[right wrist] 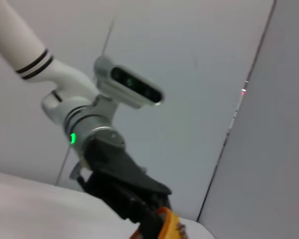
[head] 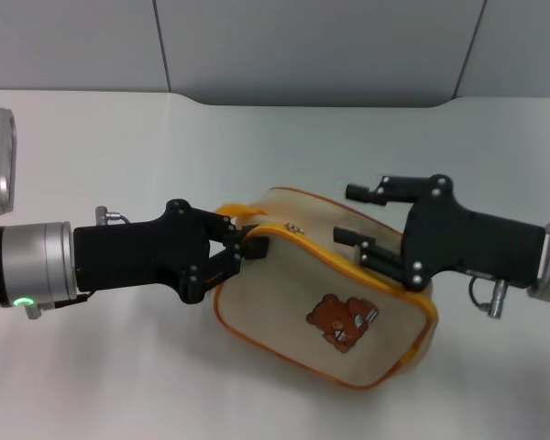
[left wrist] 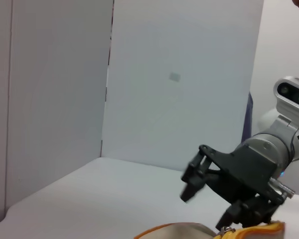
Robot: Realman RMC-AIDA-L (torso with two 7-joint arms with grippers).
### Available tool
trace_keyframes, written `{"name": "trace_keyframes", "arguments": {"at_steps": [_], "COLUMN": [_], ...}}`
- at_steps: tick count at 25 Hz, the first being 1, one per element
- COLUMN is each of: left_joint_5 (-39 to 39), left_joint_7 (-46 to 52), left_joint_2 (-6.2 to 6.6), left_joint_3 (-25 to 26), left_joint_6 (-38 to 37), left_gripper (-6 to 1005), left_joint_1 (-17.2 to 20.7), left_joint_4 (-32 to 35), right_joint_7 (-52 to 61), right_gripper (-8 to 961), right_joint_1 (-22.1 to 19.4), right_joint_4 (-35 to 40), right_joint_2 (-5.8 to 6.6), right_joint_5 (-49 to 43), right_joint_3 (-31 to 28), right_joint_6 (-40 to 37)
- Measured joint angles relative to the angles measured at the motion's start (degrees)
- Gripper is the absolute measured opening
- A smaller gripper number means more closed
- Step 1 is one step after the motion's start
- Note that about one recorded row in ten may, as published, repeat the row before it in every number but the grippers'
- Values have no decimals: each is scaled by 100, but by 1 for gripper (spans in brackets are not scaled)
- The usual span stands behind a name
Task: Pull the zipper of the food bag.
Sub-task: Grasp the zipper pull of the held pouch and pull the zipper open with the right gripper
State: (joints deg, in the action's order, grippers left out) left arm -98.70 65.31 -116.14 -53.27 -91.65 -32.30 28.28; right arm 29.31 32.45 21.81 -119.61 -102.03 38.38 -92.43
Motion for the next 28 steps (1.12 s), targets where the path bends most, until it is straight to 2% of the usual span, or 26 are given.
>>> {"name": "trace_keyframes", "arguments": {"at_steps": [3, 10, 19, 28], "left_joint_5": [-6, -9, -8, 4], "left_joint_7": [-17, -32, -50, -61], "left_joint_2": [11, 12, -13, -57], "left_joint_3": [5, 28, 28, 28], "left_joint_6": [-2, -3, 10, 21], "left_gripper": [72, 68, 66, 62], "left_joint_1": [-12, -53, -92, -107], "left_joint_4": [41, 64, 71, 146], "right_joint_7": [-387, -557, -559, -551], "right_gripper": [505, 331, 331, 320], "right_joint_1": [63, 156, 365, 470], "right_joint_4": [-161, -264, -405, -531], "right_joint_2": [-1, -1, -11, -19], "right_joint_5": [0, 2, 8, 11], "right_joint_3": [72, 180, 546, 575], "right_joint_6": [13, 23, 302, 382]}}
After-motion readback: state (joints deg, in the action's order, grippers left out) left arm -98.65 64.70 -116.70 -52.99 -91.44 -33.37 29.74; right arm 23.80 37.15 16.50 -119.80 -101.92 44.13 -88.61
